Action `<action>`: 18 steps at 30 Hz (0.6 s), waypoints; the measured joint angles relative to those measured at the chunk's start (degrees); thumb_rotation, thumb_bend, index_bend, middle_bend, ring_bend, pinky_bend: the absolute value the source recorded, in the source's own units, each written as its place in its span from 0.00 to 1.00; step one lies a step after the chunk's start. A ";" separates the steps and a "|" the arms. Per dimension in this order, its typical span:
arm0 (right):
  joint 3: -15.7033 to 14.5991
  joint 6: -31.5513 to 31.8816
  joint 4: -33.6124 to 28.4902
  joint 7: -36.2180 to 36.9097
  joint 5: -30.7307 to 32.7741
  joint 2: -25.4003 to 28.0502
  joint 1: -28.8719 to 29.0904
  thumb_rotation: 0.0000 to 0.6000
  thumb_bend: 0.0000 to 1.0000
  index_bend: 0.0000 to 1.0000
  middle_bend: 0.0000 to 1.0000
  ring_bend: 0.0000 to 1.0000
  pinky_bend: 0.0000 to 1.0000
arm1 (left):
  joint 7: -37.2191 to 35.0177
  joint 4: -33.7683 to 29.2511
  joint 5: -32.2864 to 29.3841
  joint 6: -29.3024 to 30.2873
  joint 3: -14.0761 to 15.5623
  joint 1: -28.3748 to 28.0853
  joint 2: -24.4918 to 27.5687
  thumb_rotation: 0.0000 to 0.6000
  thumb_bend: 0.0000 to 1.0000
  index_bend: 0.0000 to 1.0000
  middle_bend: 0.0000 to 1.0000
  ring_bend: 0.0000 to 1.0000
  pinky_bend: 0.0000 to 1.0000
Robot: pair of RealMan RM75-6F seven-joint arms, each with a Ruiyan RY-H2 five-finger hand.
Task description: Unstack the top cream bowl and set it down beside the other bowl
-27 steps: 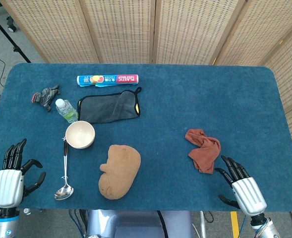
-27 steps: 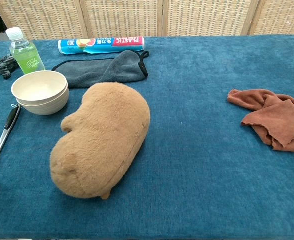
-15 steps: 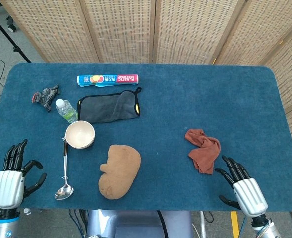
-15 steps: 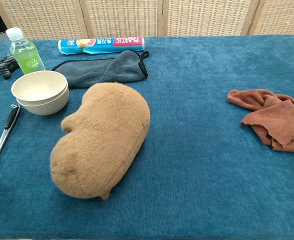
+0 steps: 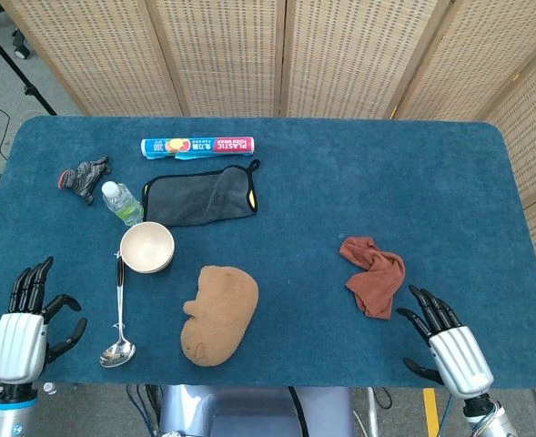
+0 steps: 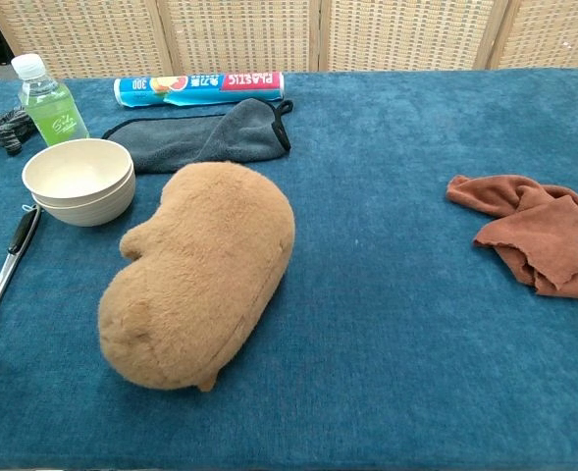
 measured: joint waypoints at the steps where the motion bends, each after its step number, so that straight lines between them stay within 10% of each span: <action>1: 0.01 0.05 0.00 0.02 -0.03 0.00 0.00 1.00 0.16 0.22 0.00 0.00 0.15 | 0.09 0.02 0.05 0.03 0.01 0.02 -0.01 1.00 0.26 0.56 0.05 0.00 0.04; 18: 0.20 -0.44 -0.27 -0.18 0.67 0.06 0.06 1.00 0.16 0.22 0.00 0.00 0.15 | 2.50 0.20 -2.42 -4.90 -1.88 -2.68 1.69 1.00 0.26 0.55 0.05 0.00 0.04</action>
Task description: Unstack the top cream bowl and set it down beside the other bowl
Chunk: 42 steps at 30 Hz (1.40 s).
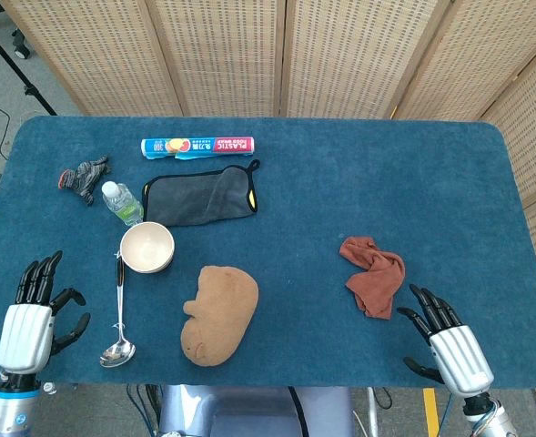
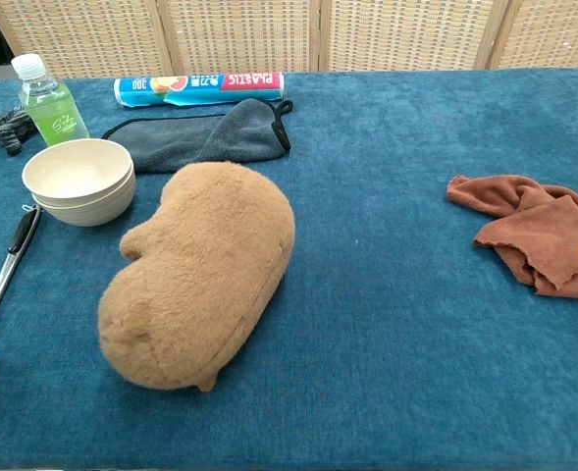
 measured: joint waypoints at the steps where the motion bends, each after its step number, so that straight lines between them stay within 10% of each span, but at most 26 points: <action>1: 0.02 0.03 -0.02 -0.08 0.00 -0.02 -0.01 1.00 0.16 0.22 0.00 0.00 0.15 | 0.22 0.15 -0.54 -0.79 -0.50 -0.54 0.39 1.00 0.26 0.55 0.05 0.00 0.04; 16: 0.06 -0.55 0.06 0.08 0.32 -0.19 0.23 1.00 0.16 0.22 0.00 0.00 0.15 | -2.09 -1.13 -18.36 -25.40 -7.26 -13.78 10.00 1.00 0.26 0.46 0.05 0.00 0.04; 42: 0.36 0.07 -0.02 1.94 0.69 0.56 0.29 1.00 0.16 0.22 0.00 0.00 0.15 | 5.71 3.37 -23.42 -30.69 -7.41 -24.25 3.43 1.00 0.27 0.45 0.05 0.00 0.04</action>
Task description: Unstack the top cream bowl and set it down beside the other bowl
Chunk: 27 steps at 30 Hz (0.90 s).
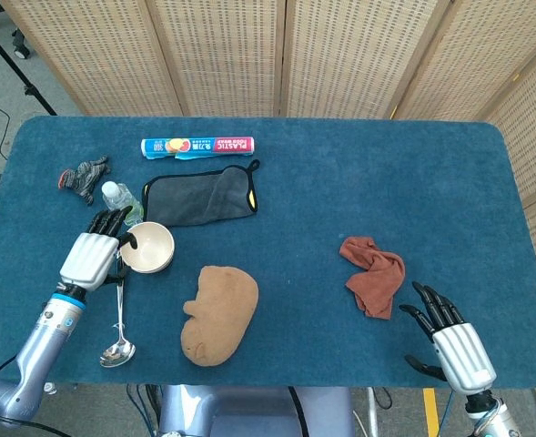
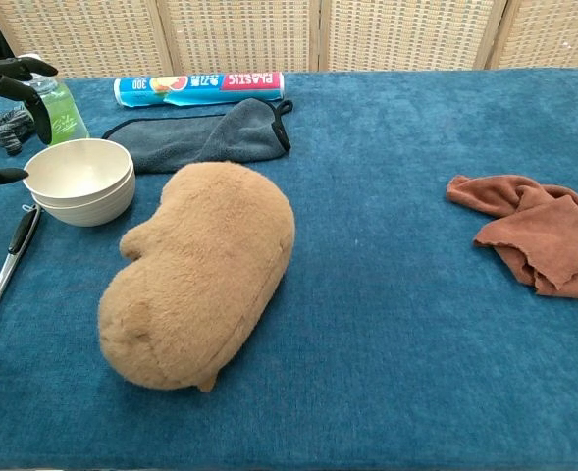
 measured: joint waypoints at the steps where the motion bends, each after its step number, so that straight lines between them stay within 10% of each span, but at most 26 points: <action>1: 0.00 0.05 -0.01 0.05 -0.02 0.03 -0.01 1.00 0.16 0.22 0.00 0.00 0.15 | 0.23 -0.18 -0.05 0.04 0.12 -0.12 -0.11 1.00 0.27 0.45 0.05 0.00 0.04; 27: 0.08 0.93 -0.04 0.98 -0.32 0.41 -0.25 1.00 0.16 0.22 0.00 0.00 0.15 | 8.31 -1.02 -3.53 1.05 4.37 -1.77 -2.26 1.00 0.27 0.45 0.05 0.00 0.04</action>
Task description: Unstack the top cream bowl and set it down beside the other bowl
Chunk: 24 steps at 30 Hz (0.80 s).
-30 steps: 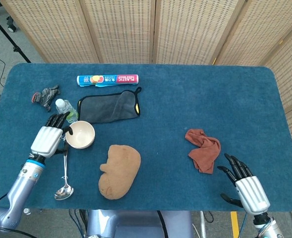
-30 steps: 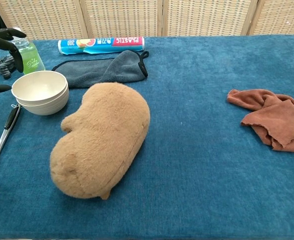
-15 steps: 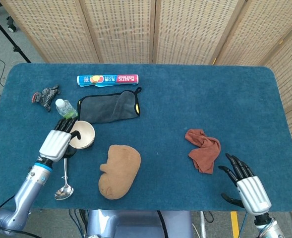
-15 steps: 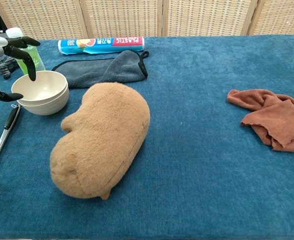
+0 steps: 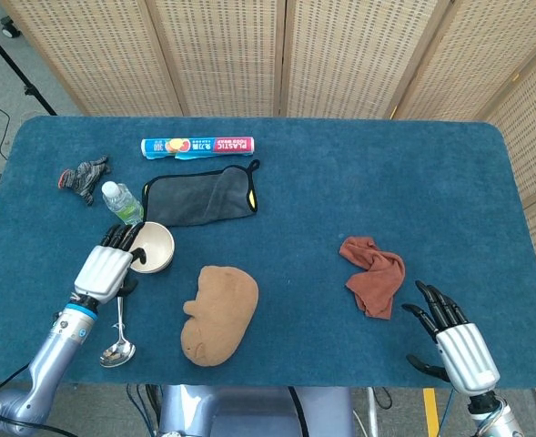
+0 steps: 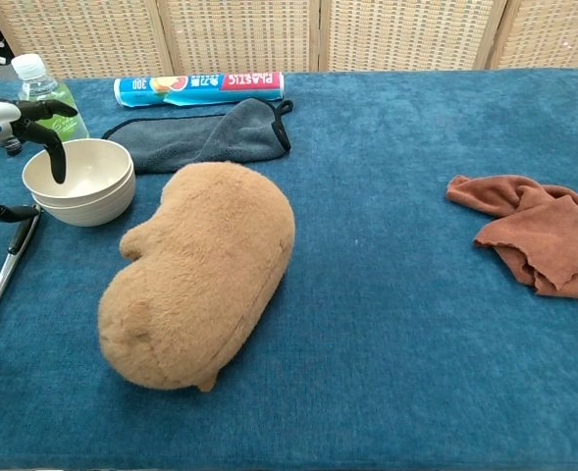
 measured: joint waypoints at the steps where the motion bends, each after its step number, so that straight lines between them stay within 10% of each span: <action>1: 0.00 -0.01 0.01 -0.02 -0.01 -0.01 0.00 1.00 0.16 0.22 0.00 0.00 0.15 | 0.21 0.22 0.16 0.30 0.06 -0.02 -0.10 1.00 0.27 0.45 0.05 0.00 0.04; 24: 0.08 0.13 0.03 -0.04 -0.09 -0.07 -0.05 1.00 0.16 0.22 0.00 0.00 0.15 | 1.14 4.28 1.02 3.17 0.73 -0.25 -2.81 1.00 0.28 0.45 0.05 0.00 0.04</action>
